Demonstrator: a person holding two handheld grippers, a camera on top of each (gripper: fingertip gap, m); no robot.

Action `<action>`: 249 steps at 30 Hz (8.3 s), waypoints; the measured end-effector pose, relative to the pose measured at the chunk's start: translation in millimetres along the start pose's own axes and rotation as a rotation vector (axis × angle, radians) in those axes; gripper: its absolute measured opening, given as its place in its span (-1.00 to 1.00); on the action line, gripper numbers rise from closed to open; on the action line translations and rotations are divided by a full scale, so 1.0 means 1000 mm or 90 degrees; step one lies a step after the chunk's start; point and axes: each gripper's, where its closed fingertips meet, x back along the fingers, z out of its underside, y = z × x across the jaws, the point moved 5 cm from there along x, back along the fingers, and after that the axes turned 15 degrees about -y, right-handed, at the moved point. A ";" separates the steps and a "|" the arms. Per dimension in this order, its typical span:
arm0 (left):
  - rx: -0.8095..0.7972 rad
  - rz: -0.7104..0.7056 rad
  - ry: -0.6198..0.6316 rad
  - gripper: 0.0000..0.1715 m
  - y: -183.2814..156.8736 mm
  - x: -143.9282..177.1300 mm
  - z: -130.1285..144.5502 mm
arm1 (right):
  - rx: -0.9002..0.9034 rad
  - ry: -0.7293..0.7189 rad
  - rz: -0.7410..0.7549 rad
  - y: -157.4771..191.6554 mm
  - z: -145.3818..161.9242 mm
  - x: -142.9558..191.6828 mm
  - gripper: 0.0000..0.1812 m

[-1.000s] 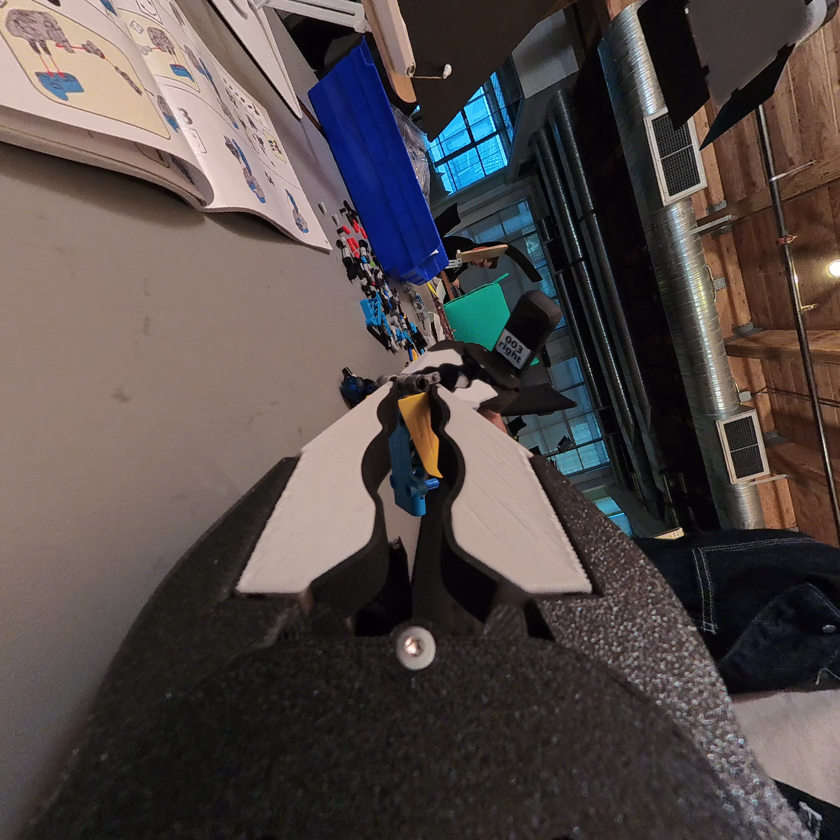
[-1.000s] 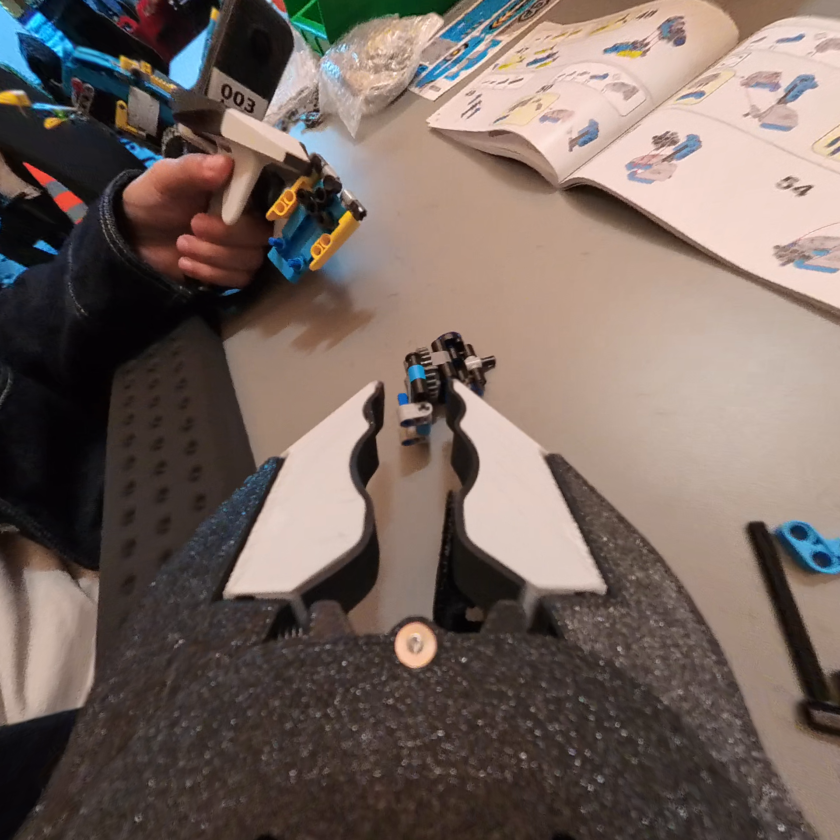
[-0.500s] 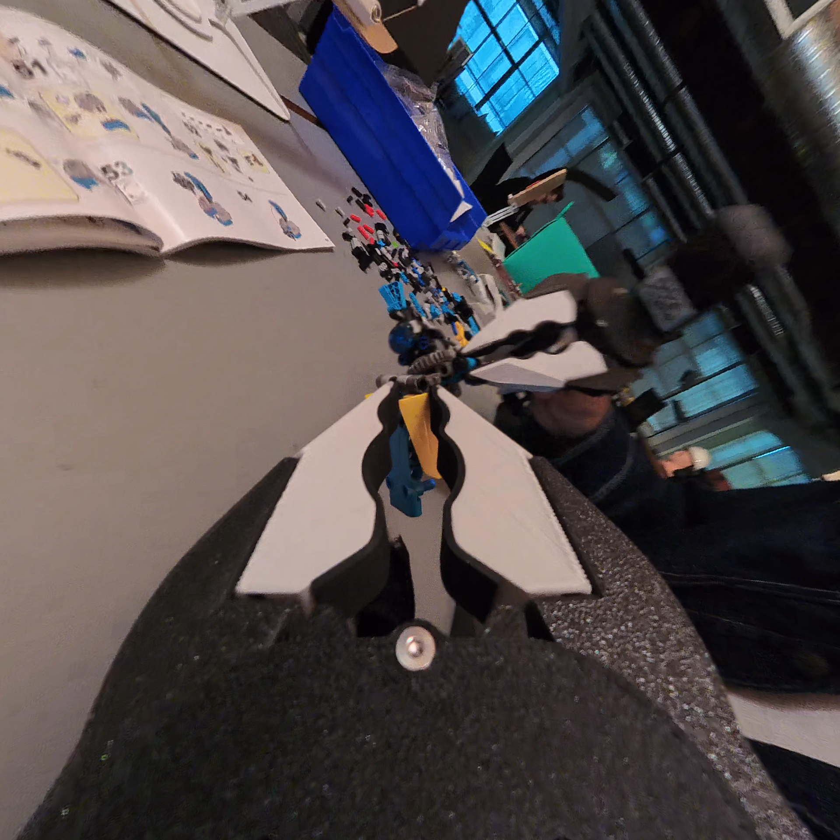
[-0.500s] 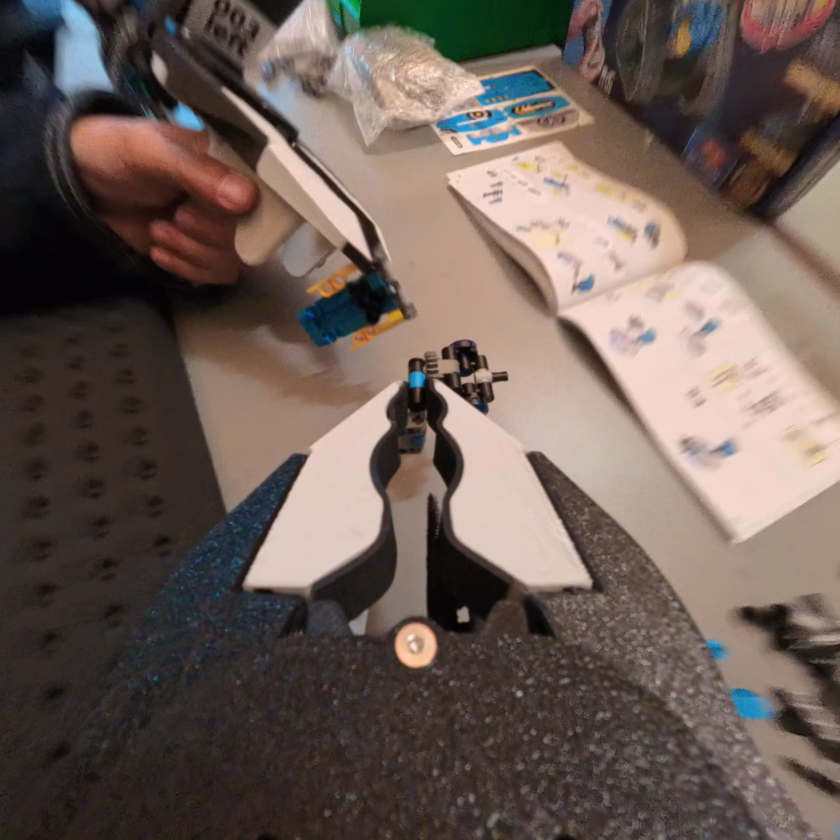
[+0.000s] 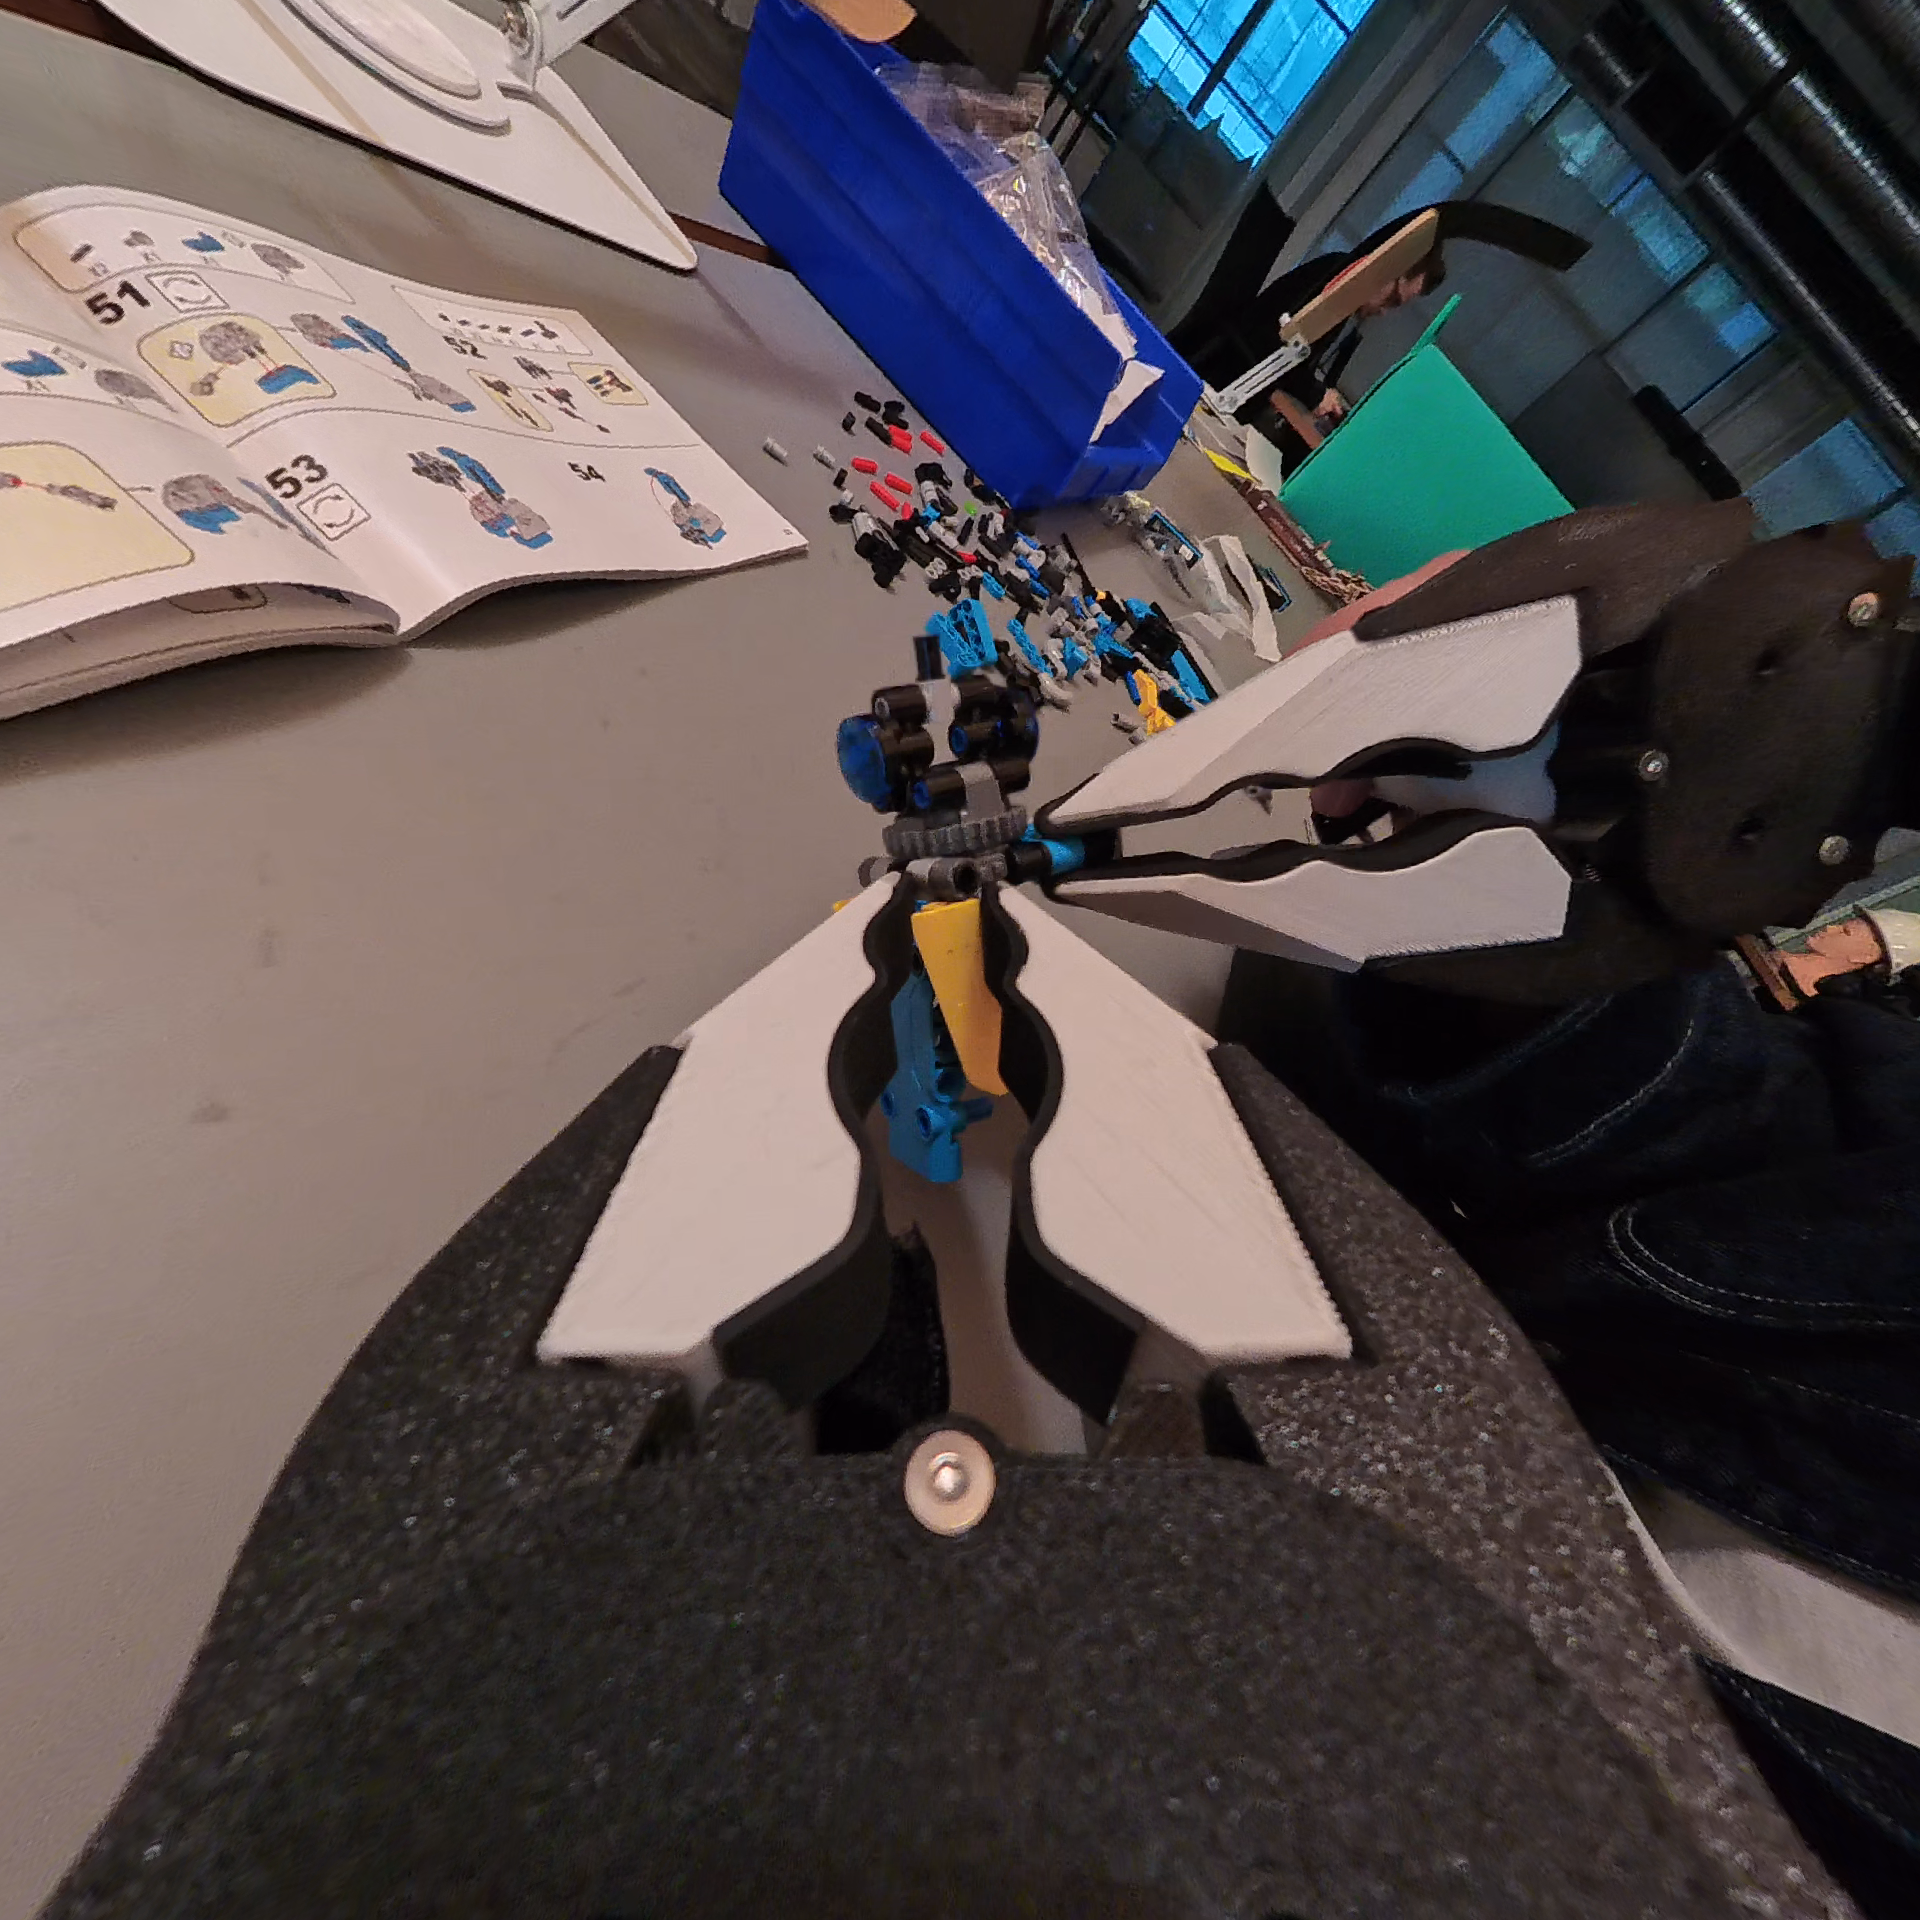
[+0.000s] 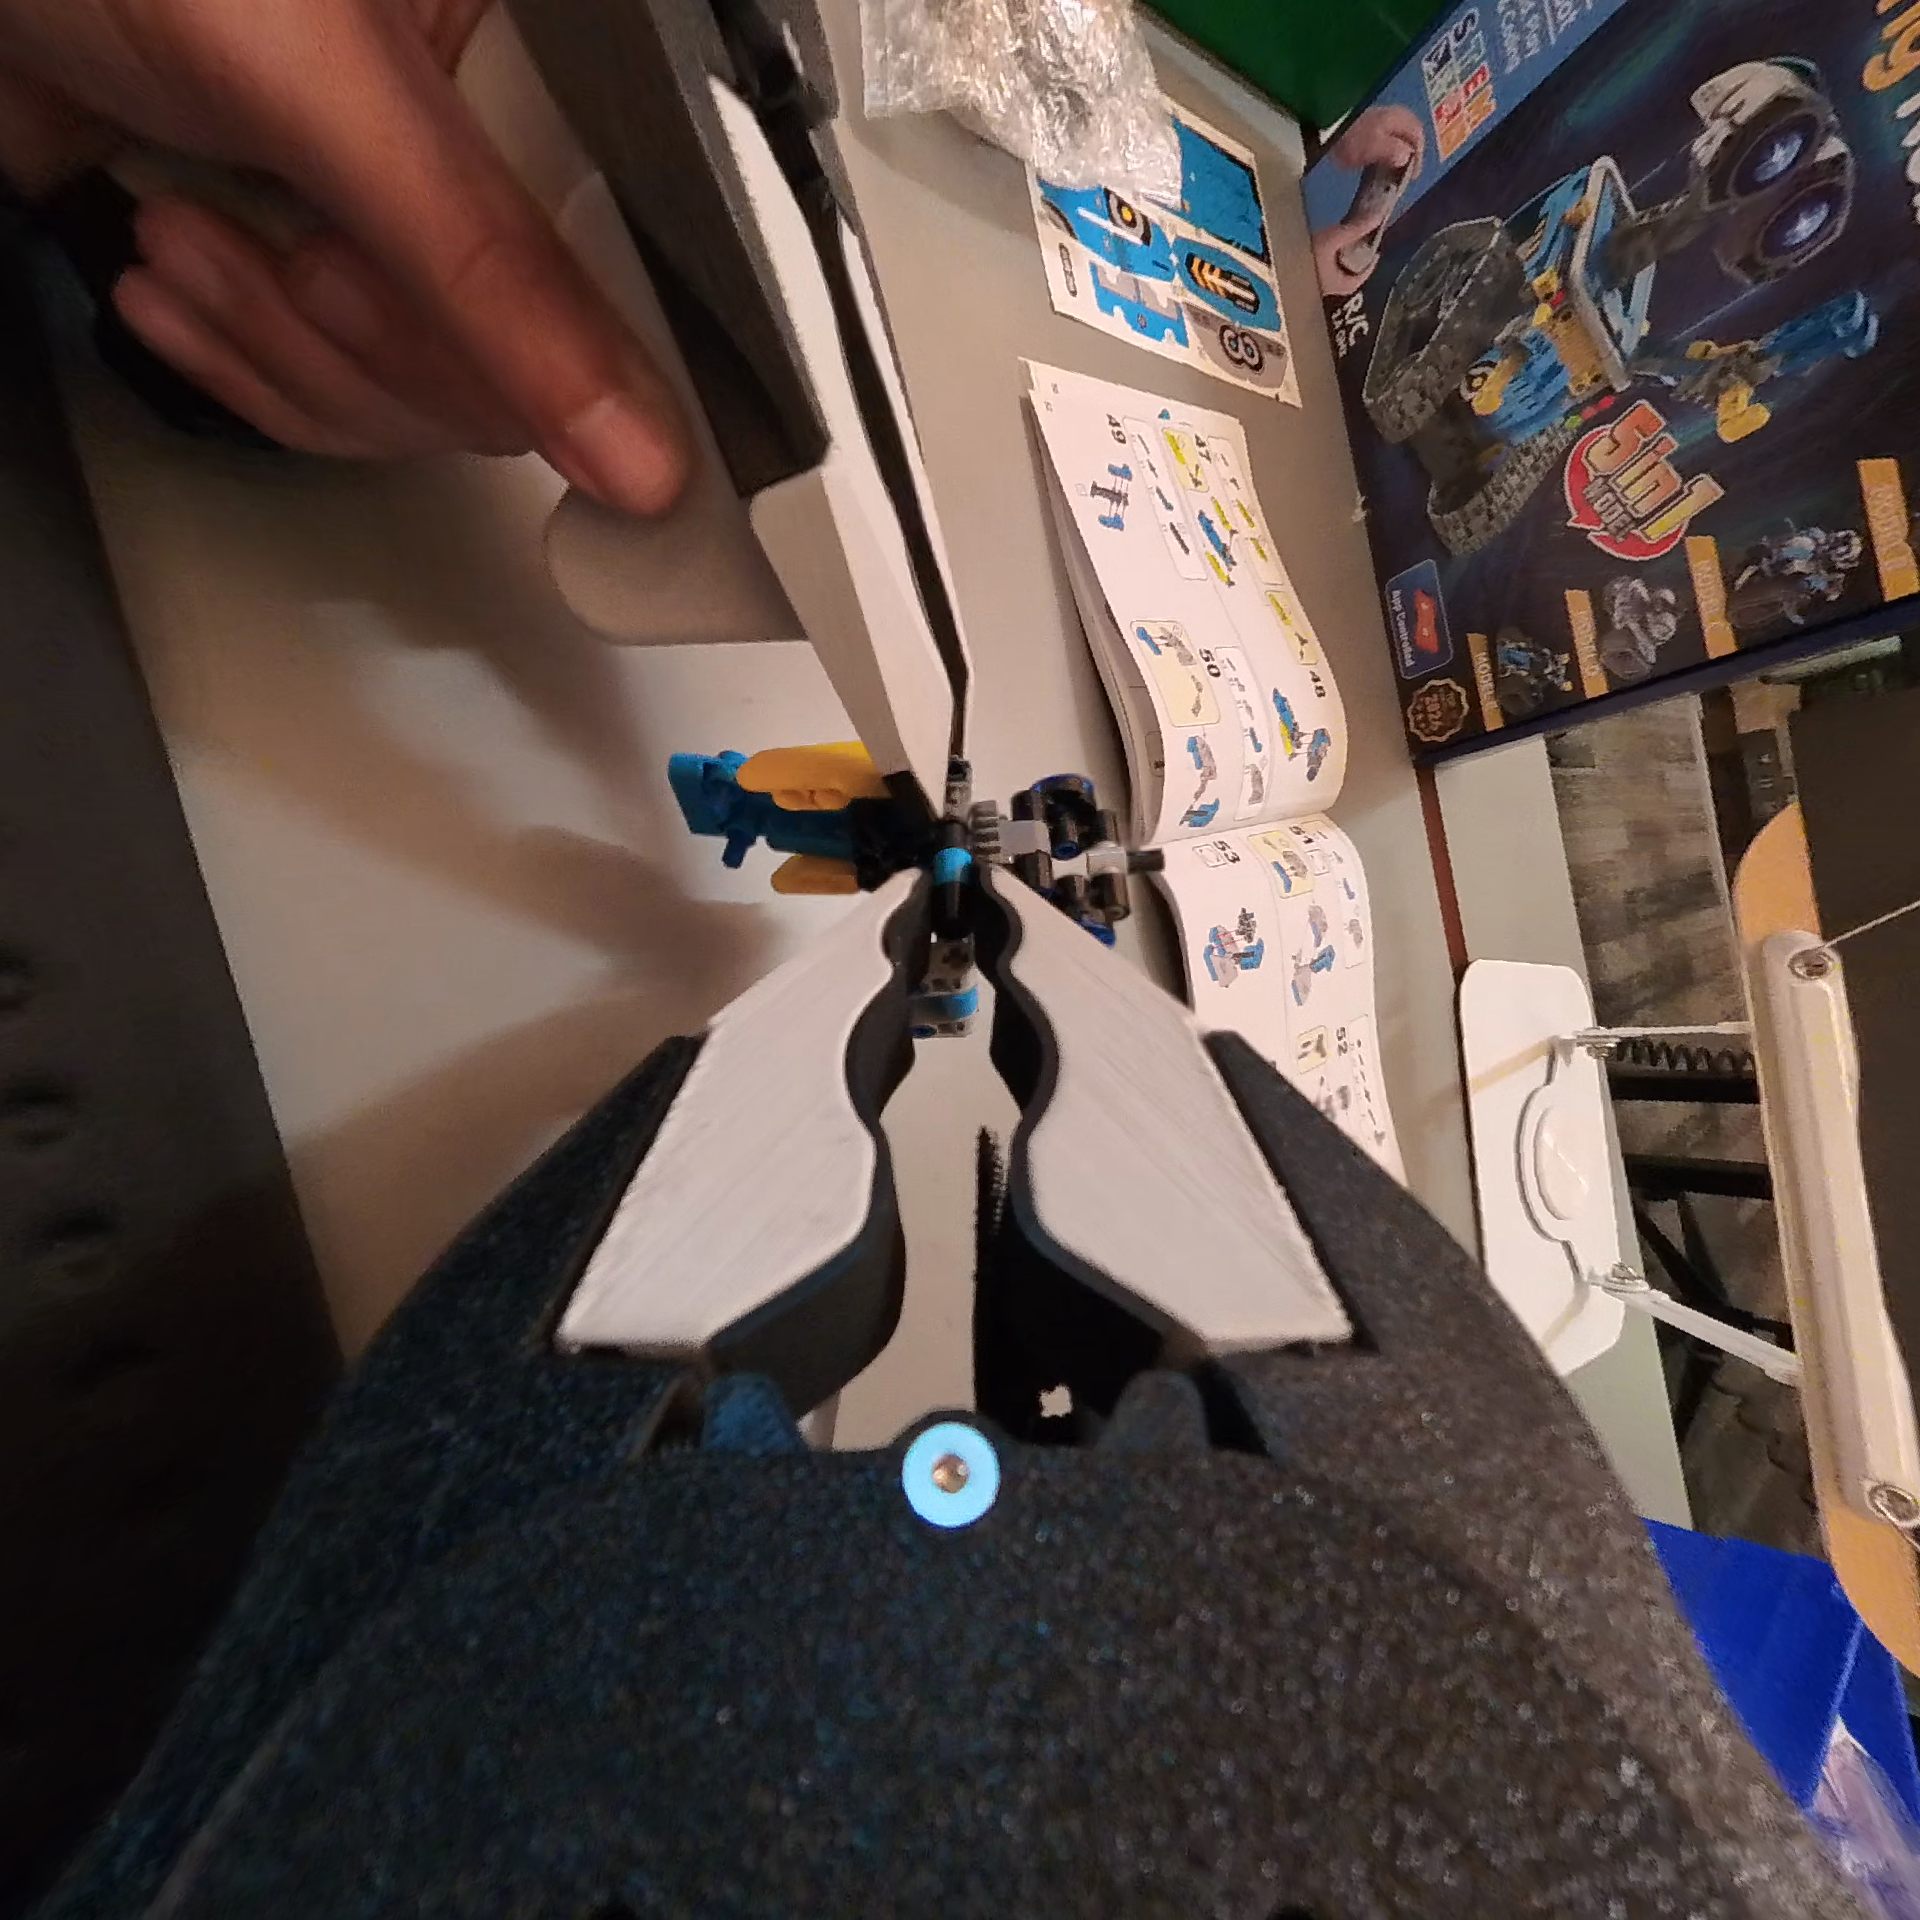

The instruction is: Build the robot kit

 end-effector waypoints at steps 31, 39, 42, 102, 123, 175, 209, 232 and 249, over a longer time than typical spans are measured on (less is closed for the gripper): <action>-0.132 -0.037 0.049 -0.87 -0.004 -0.004 0.010 | -0.004 -0.084 -0.066 0.004 0.019 -0.004 -0.94; -0.123 -0.049 0.064 -0.87 0.000 -0.005 0.014 | 0.057 -0.096 -0.046 0.009 0.024 -0.008 -0.94; -0.071 -0.029 0.057 -0.86 0.000 -0.006 0.014 | 0.026 -0.149 -0.024 0.008 0.024 -0.006 -0.94; -0.185 0.130 -0.056 -0.92 -0.034 0.004 -0.016 | -0.408 -0.384 -0.358 -0.045 0.015 0.022 -0.66; -0.466 0.074 0.007 -0.92 -0.044 -0.008 0.008 | -0.273 -0.291 -0.376 -0.019 0.016 0.011 -0.91; -0.344 0.078 -0.095 -0.73 -0.040 0.010 -0.020 | -0.324 -0.372 -0.366 -0.024 0.015 0.013 -0.93; -0.156 0.186 -0.098 -0.92 -0.054 -0.001 -0.016 | -0.366 -0.575 -0.309 -0.041 -0.022 0.033 -0.91; -0.145 0.001 0.254 -0.68 0.016 0.002 0.046 | -0.118 -0.070 -0.331 -0.004 0.043 -0.013 -0.92; -0.153 0.019 0.238 -0.88 0.004 -0.004 0.046 | -0.003 -0.031 -0.297 0.014 0.040 -0.020 -0.92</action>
